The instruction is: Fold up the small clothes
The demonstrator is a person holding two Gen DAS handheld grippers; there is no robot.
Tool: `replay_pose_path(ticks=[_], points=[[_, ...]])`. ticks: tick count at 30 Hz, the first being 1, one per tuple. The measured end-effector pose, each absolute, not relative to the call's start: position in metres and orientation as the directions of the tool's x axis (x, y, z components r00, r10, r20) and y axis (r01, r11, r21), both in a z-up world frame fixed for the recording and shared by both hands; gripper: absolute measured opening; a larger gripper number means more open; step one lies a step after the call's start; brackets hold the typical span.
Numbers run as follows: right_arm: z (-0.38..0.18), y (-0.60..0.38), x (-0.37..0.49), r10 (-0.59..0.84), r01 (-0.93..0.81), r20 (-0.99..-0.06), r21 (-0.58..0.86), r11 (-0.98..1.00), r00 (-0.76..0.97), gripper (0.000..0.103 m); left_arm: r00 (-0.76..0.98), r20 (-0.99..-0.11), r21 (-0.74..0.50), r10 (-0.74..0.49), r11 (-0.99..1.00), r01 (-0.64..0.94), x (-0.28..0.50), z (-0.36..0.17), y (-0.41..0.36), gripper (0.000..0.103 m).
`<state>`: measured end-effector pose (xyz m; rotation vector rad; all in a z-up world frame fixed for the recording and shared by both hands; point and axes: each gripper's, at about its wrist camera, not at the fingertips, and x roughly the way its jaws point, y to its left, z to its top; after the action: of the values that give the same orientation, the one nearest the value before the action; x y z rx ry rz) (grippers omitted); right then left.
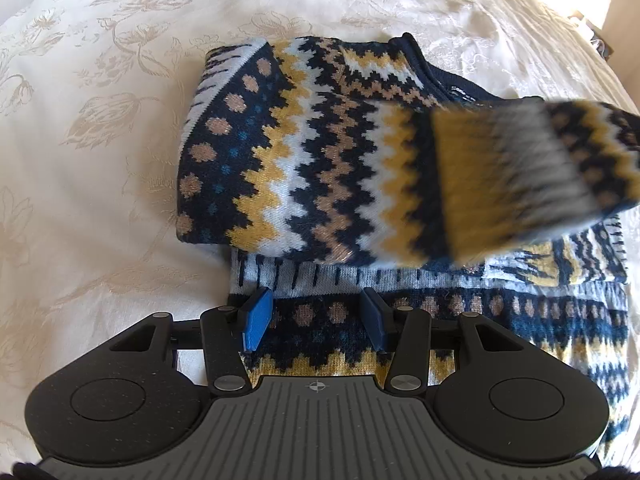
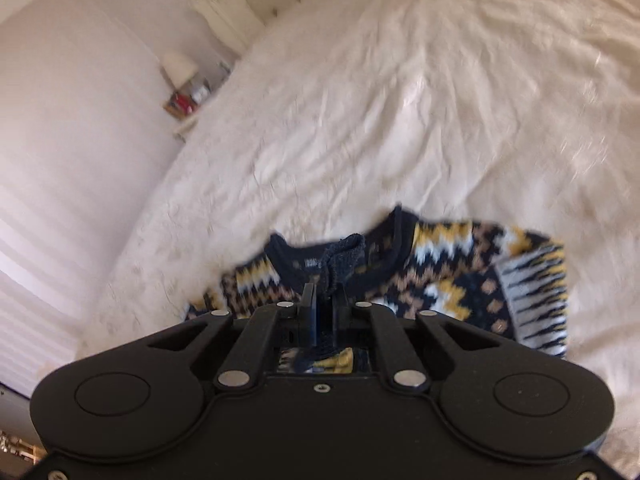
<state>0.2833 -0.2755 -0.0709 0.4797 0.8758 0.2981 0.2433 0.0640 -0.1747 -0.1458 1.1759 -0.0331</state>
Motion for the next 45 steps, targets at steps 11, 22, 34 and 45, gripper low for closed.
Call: replay_pose_path(ticks=[11,22,34,45], points=[[-0.139,-0.312,0.29,0.186,0.168,-0.857,0.298,0.94,0.48,0.015,0.396,-0.913,-0.123,-0.096,0.992,-0.043,0.241,-0.164,0.065,0.047],[-0.163,-0.303,0.276,0.032,0.166,-0.907,0.112,0.98,0.421,0.07,0.379,-0.92,-0.105,-0.102,0.994,0.014,0.235,-0.157,0.06,0.048],[-0.137,-0.302,0.237,0.144,0.097,-0.839,0.227,0.969,0.525,0.103,0.422,-0.903,-0.084,-0.076,0.997,0.0,0.217,-0.142,0.045,0.093],[-0.135,-0.298,0.183,0.231,0.044,-0.81,0.3,0.953,0.539,0.103,0.458,-0.888,-0.056,-0.027,0.997,-0.049,0.168,-0.127,0.032,0.097]])
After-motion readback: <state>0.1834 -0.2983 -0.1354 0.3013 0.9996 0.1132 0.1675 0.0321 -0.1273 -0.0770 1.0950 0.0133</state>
